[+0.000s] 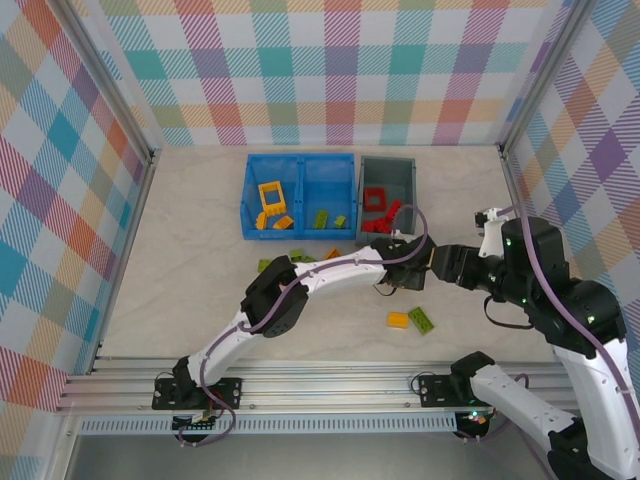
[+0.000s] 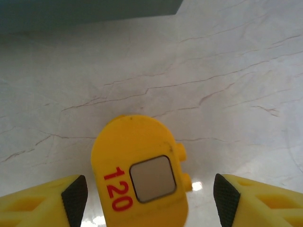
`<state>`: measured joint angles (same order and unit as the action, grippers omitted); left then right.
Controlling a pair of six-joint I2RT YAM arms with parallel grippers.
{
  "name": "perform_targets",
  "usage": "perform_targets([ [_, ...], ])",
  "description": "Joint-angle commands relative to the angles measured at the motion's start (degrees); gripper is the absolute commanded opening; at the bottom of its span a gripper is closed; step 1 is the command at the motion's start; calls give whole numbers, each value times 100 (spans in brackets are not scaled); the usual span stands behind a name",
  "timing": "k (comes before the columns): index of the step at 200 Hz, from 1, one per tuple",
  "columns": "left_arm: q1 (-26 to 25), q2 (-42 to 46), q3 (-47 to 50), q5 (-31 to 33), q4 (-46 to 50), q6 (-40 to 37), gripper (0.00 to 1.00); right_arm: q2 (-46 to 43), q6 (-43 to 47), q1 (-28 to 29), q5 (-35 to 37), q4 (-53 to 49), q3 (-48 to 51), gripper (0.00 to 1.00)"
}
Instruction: Sort the legos into containers by color
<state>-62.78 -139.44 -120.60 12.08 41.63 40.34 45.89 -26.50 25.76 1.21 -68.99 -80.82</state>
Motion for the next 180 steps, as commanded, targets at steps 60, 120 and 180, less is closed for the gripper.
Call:
perform_targets([
  [60,13,111,76,307,-243,-87,35,-80,-164,-9,-140,-296,-77,59],
  [120,61,2686,2320,839,-699,168,32,-120,1081,-9,-1770,27,-121,62],
  [180,1859,4915,3870,369,-228,-358,33,758,1050,970,-1793,1551,250,60],
])
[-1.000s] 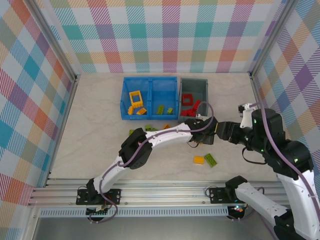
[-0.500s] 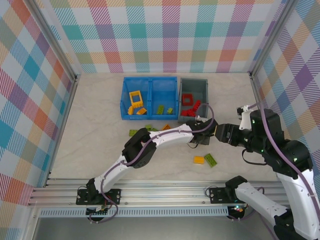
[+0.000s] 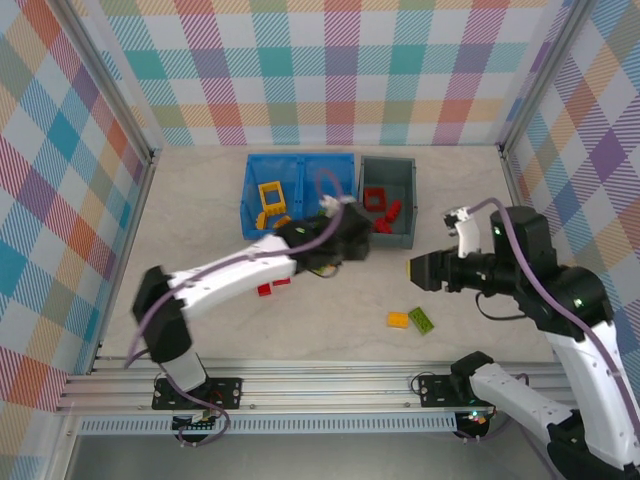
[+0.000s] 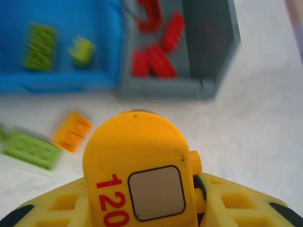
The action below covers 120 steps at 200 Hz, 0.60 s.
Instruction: Sort the legos into containers by color
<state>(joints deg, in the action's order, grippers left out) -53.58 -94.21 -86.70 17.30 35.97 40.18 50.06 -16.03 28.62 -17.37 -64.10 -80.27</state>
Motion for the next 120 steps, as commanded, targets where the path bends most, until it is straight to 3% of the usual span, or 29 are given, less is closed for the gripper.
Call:
perform_targets([
  [1,982,407,492,-177,330,-361,33,374,-1,739,123,1094,196,60],
  [26,2137,415,545,-931,112,-789,33,1297,-53,2415,1549,1812,36,59],
  [46,2831,-46,271,-1531,-207,-1095,33,1981,-98,3093,2251,2447,-95,56],
  [84,3558,-1550,-805,-2366,-567,-1356,30,2758,-58,3293,2931,3254,-321,53],
  [120,3836,-2580,-1687,-2829,-767,-1412,29,3354,114,3292,3556,3979,-406,53],
])
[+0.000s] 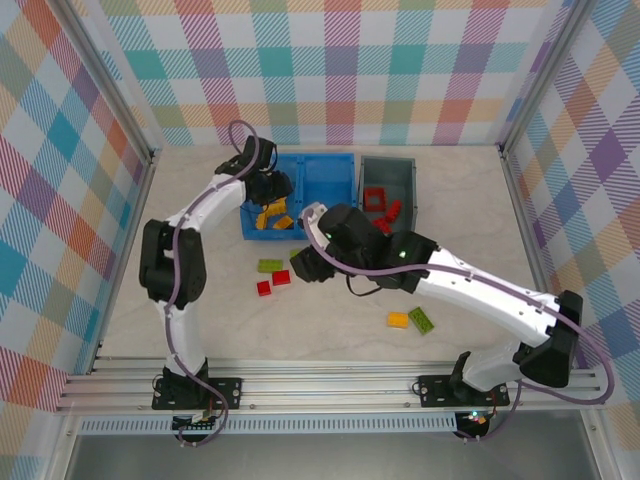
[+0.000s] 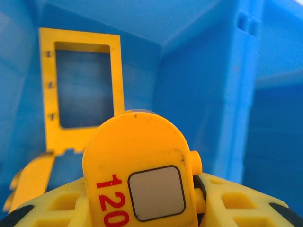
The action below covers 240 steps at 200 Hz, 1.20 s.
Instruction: Sort the legos into containers by color
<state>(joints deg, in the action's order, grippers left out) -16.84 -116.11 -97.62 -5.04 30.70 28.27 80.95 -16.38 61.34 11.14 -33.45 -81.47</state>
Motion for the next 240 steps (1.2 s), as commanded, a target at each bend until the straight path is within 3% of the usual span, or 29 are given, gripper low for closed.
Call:
perform_targets([
  [1,167,-410,-615,-600,-231,-223,29,282,147,19,732,926,-293,52],
  [59,383,-1276,-1311,-849,-226,-240,30,1148,115,-9,815,1095,-862,52],
  [107,425,-1459,-1395,-963,-342,-138,49,1250,11,-54,817,1174,-800,52],
  [175,414,-805,-1032,-896,-399,-140,59,1132,-154,-68,777,1183,-643,53],
  [240,418,404,-281,-452,-451,-82,53,928,-322,-59,801,1078,-381,52],
])
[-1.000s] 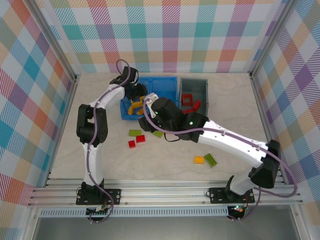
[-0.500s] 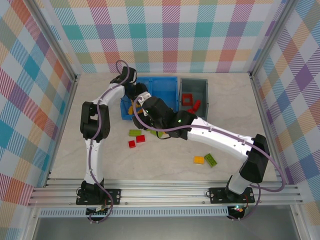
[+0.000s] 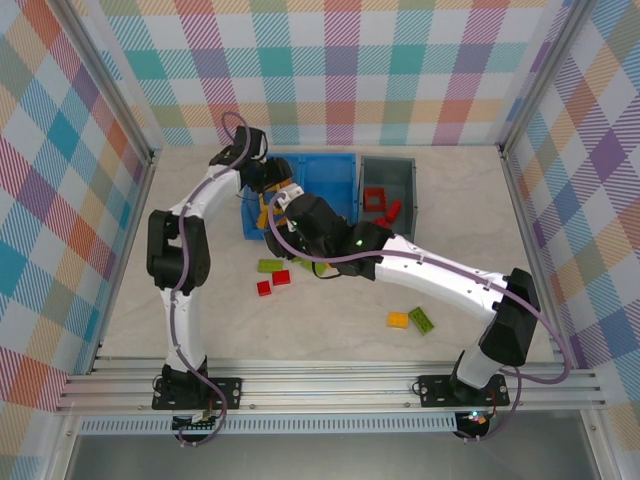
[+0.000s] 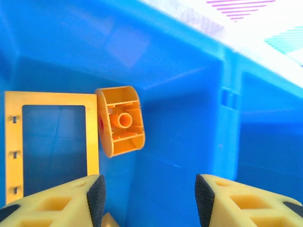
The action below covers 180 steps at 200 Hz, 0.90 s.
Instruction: Sort the legos into containers by color
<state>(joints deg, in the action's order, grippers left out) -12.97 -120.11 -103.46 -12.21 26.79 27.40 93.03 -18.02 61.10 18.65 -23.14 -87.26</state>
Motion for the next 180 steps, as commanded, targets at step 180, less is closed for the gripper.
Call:
perform_targets([
  [180,-890,8981,4904,948,3139,1272,56,2309,858,24,-575,-1057,-156,67],
])
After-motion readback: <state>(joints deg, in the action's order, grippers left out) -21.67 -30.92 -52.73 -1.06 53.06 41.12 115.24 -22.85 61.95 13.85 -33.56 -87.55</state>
